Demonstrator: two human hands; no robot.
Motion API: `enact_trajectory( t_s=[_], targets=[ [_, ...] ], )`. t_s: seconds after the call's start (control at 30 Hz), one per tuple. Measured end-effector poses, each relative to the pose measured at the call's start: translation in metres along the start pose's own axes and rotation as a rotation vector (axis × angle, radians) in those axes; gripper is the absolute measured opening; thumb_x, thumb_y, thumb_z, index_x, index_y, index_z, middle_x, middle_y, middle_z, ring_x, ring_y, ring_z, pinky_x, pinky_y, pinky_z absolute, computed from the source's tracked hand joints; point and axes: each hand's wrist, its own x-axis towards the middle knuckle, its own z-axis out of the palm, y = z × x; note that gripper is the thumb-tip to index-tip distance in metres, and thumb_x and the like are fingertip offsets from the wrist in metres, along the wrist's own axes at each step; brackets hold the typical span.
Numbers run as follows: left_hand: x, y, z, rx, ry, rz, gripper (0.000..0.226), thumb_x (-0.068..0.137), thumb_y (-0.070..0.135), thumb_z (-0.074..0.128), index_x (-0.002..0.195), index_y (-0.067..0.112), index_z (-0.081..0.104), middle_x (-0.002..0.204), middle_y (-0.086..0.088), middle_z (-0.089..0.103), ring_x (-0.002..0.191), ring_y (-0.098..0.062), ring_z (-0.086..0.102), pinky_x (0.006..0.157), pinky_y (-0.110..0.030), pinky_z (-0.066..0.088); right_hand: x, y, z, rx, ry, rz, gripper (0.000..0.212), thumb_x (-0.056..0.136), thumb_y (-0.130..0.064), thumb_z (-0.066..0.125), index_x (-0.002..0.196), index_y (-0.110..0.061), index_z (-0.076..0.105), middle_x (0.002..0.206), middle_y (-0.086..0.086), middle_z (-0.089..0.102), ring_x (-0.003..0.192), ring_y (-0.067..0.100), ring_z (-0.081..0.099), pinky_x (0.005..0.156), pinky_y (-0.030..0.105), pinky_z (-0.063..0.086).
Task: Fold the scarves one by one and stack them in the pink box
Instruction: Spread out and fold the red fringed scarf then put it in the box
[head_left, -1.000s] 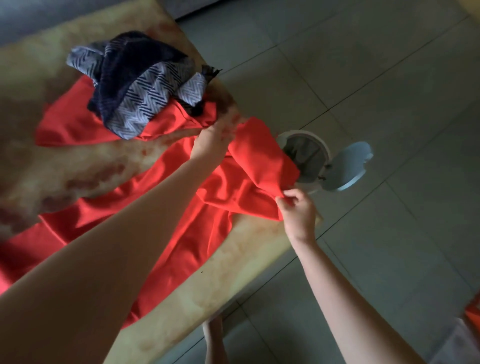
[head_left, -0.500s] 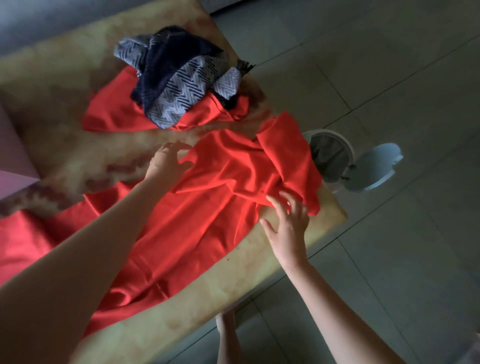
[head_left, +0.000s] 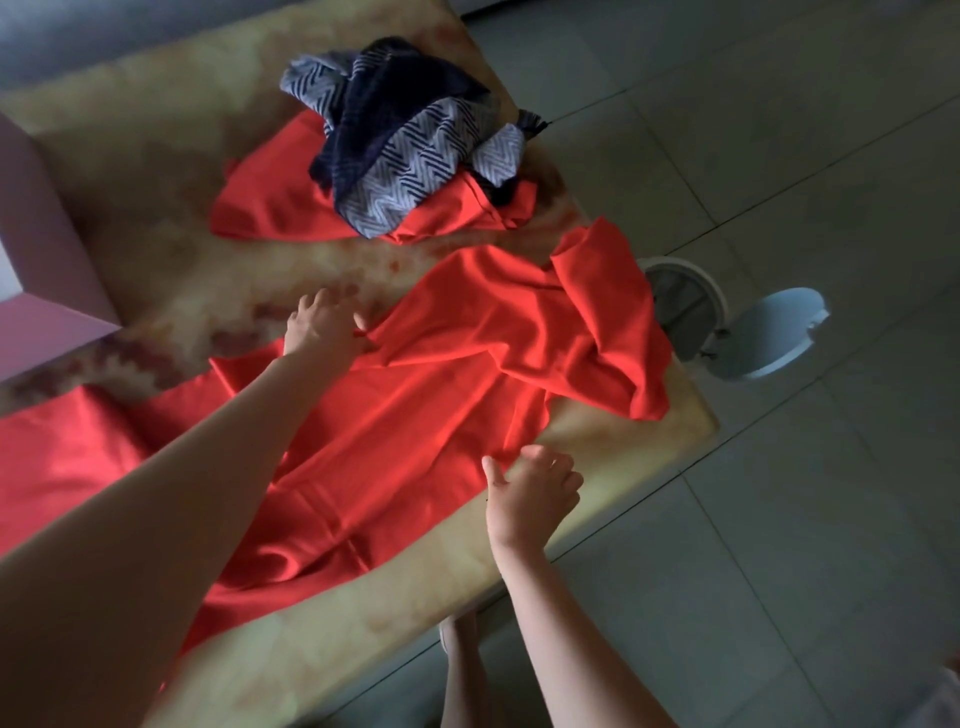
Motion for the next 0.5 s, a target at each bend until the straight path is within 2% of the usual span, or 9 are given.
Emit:
enact_trajectory(
  t_s=[0.1, 0.2, 0.27, 0.33, 0.4, 0.5],
  targets=[
    [-0.002, 0.002, -0.002, 0.028, 0.008, 0.043, 0.015, 0.08, 0.02, 0.07, 0.095, 0.021, 0.069, 0.14, -0.008, 0.042, 0.128, -0.033, 0.034, 0.105, -0.041, 0.028, 0.0, -0.005, 0.004, 0.075, -0.058, 0.121, 0.027, 0.081, -0.035, 0.07, 0.101, -0.018, 0.067, 0.114, 0.01, 0.055, 0.109, 0.03, 0.04, 0.089, 0.036, 0.028],
    [0.003, 0.0, 0.004, -0.058, 0.043, 0.04, 0.013, 0.081, 0.018, 0.065, 0.094, 0.017, 0.066, 0.125, -0.013, 0.056, 0.121, -0.034, 0.043, 0.102, -0.039, 0.032, 0.002, -0.009, 0.007, 0.165, -0.062, 0.189, 0.017, 0.086, -0.028, 0.065, 0.1, -0.02, 0.069, 0.114, 0.008, 0.056, 0.11, 0.029, 0.04, 0.09, 0.034, 0.027],
    [0.006, -0.001, 0.004, -0.16, 0.071, -0.008, 0.021, 0.084, 0.017, 0.06, 0.104, 0.012, 0.061, 0.113, -0.015, 0.064, 0.115, -0.035, 0.049, 0.1, -0.039, 0.036, 0.003, -0.011, 0.008, 0.257, -0.029, 0.2, 0.012, 0.086, -0.021, 0.063, 0.096, -0.017, 0.069, 0.103, 0.006, 0.061, 0.105, 0.029, 0.043, 0.087, 0.033, 0.029],
    [0.01, -0.002, 0.004, -0.203, 0.038, -0.054, 0.038, 0.084, 0.022, 0.065, 0.118, 0.01, 0.053, 0.115, -0.016, 0.064, 0.115, -0.036, 0.051, 0.1, -0.041, 0.037, 0.001, -0.01, 0.006, 0.455, 0.015, 0.188, 0.007, 0.085, -0.013, 0.062, 0.091, -0.012, 0.066, 0.086, 0.003, 0.063, 0.096, 0.027, 0.05, 0.082, 0.033, 0.035],
    [0.013, 0.0, 0.002, -0.145, -0.032, -0.076, 0.053, 0.081, 0.031, 0.071, 0.125, 0.011, 0.051, 0.121, -0.014, 0.062, 0.118, -0.034, 0.052, 0.101, -0.04, 0.035, 0.001, -0.007, -0.001, 0.642, 0.025, 0.193, 0.005, 0.084, -0.007, 0.062, 0.088, -0.011, 0.061, 0.079, 0.003, 0.062, 0.085, 0.023, 0.059, 0.075, 0.028, 0.045],
    [0.018, 0.004, 0.005, -0.147, -0.117, -0.02, 0.046, 0.081, 0.032, 0.071, 0.118, 0.006, 0.062, 0.119, -0.016, 0.064, 0.111, -0.03, 0.057, 0.095, -0.035, 0.04, 0.007, -0.007, -0.015, 0.849, -0.062, 0.247, 0.011, 0.085, -0.002, 0.061, 0.09, -0.009, 0.054, 0.082, 0.002, 0.062, 0.076, 0.01, 0.061, 0.064, 0.013, 0.044]
  ],
)
